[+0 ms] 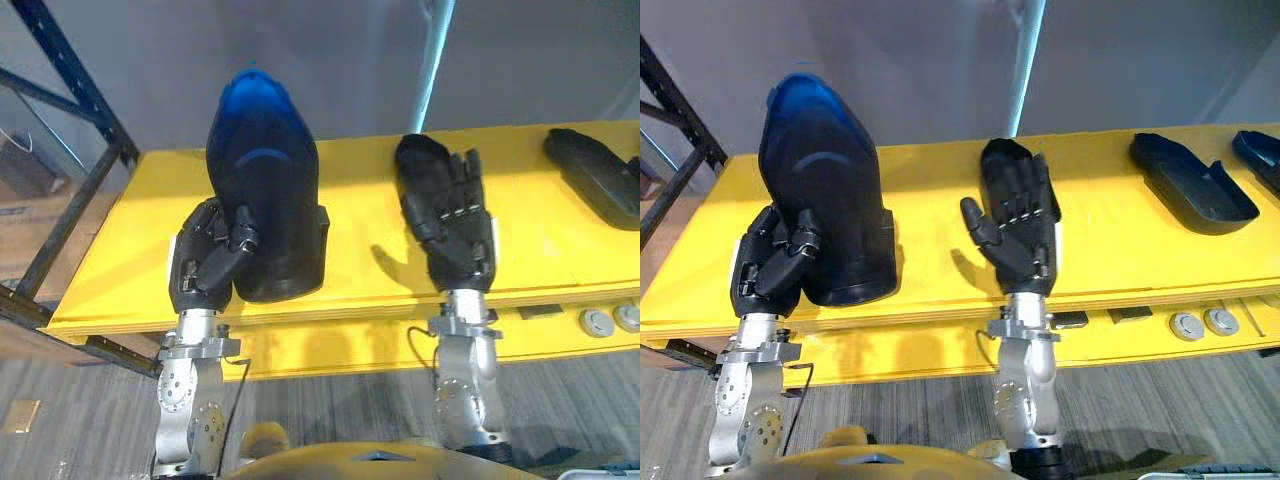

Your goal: Walk over and take three plastic housings, then place them on the shelf

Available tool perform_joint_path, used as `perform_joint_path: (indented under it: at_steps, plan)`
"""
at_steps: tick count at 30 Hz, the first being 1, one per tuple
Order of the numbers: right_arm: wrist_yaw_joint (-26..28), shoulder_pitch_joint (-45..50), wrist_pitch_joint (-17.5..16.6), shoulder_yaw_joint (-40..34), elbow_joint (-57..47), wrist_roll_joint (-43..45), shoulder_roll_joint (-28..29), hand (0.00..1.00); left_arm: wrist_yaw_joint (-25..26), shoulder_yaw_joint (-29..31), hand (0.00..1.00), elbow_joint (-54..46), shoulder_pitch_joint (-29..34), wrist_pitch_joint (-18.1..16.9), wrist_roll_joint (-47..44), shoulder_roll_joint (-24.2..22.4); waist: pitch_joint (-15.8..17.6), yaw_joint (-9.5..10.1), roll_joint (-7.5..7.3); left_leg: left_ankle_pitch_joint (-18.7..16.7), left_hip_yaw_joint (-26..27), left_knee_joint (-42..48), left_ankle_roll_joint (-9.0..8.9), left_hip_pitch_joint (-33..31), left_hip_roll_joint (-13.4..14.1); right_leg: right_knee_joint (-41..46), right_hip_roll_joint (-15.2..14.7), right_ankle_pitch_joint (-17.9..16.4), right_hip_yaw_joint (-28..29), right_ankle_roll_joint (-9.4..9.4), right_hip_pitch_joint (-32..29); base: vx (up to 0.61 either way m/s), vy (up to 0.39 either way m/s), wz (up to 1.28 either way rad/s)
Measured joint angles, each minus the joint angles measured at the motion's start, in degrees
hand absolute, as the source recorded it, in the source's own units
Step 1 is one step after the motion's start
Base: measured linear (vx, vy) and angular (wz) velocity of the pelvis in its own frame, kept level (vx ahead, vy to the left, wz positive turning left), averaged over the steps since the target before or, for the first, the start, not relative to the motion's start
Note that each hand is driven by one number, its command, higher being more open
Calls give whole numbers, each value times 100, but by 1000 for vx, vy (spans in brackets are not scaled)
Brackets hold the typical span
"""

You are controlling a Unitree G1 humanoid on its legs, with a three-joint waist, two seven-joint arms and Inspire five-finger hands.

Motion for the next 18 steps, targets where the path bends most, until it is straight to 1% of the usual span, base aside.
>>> perform_joint_path:
  at_steps: [1, 2, 3, 4, 5, 6, 7, 8, 9, 10, 11, 13, 15, 16, 18]
  plan:
    - [-1, -13, 0, 31, -3, -51, 17, 100, 36, 27, 0, -1, -10, 54, 55, 43, -5, 34, -8, 3, 53, -29, 43, 17, 0, -3, 4, 191, -26, -84, -63, -31, 385, -31]
    - [3, -34, -1, 48, -4, -130, 69, 100, 68, 66, 0, -1, -11, 159, 108, 98, 2, 75, 8, 49, 188, -209, 152, 104, 18, 89, 36, 259, -110, -160, -161, -10, 223, -21]
    - [-5, -21, -4, 47, -25, -271, 112, 100, 88, 100, 0, 0, -12, 273, 128, 186, -28, 31, -33, 153, 209, -432, 219, 199, 10, 371, 222, -158, -144, -227, -205, -3, 144, -13]
    - [-12, -19, -4, 44, -46, -280, 99, 100, 110, 100, 0, -1, -14, 313, 136, 214, -46, 7, -45, 203, 212, -536, 232, 230, 11, 453, 354, -350, -146, -190, -213, 12, 39, 0]
    - [-47, -17, -7, 38, -132, -350, 91, 100, 162, 97, 0, -1, -17, 354, 142, 234, -84, -38, -70, 304, 221, -710, 234, 245, 4, 483, 609, -665, -151, -192, -220, 0, 0, 0]
    - [-117, -20, -14, -2, -235, -523, 88, 100, 249, 92, 0, -1, -41, 405, 145, 248, -130, -81, -94, 396, 235, -851, 211, 195, -26, 283, 761, -812, -287, -307, -210, -18, -5, -7]
    - [-125, -21, -14, -33, -293, -583, 88, 100, 287, 92, 0, 0, -62, 417, 146, 253, -149, -86, -107, 433, 265, -885, 199, 157, -46, 124, 785, -808, -348, -305, -204, -31, -21, -14]
    - [-133, -23, -19, -123, -369, -731, 80, 100, 358, 93, 0, 0, -119, 451, 146, 247, -201, -92, -183, 509, 308, -957, 183, 74, -125, -211, 817, -796, -351, -283, -192, -32, -59, -16]
    - [-133, -20, -9, -262, -375, -780, 12, 100, 453, 86, 0, 0, -219, 587, 143, 230, -191, -98, -127, 577, 323, -1001, 151, 37, -103, -436, 889, -702, -348, -144, -169, -31, -71, -13]
    - [-137, -13, 7, -334, -369, -795, -43, 100, 476, 72, 0, 1, -262, 652, 139, 219, -177, -102, -85, 610, 320, -1040, 134, 43, -92, -470, 910, -668, -344, -88, -168, -26, -92, -4]
    - [-141, 13, 40, -463, -351, -901, -203, 100, 497, 41, 0, 1, -277, 719, 142, 180, -199, -130, 25, 684, 322, -1141, 104, 77, -56, -519, 964, -640, -337, -49, -159, -13, -80, -5]
    - [-87, 17, 100, -604, -350, -948, -455, 100, 500, 32, 0, 0, -284, 865, 136, 149, -235, -157, 179, 799, 429, -1387, 5, 275, 36, -530, 1080, -634, -260, -41, -158, 0, -79, -23]
    - [-67, 15, 122, -665, -350, -960, -609, 100, 541, 36, 0, 6, -317, 964, 110, 150, -269, -193, 232, 862, 530, -1545, -49, 427, 113, -535, 1173, -636, -175, -45, -149, 1, -71, -32]
    - [-49, 15, 121, -728, -351, -1031, -649, 100, 658, 39, 0, 100, -454, 1043, 19, 149, -277, -231, 244, 902, 582, -1630, -81, 517, 160, -536, 1223, -639, -138, -52, -132, -12, -66, -30]
    - [-18, 19, 118, -763, -353, -1066, -663, 100, 902, 89, 0, 653, -975, 1114, -155, 154, -278, -275, 233, 989, 696, -1777, -105, 661, 197, -537, 1278, -626, -40, -75, -133, -58, -49, -27]
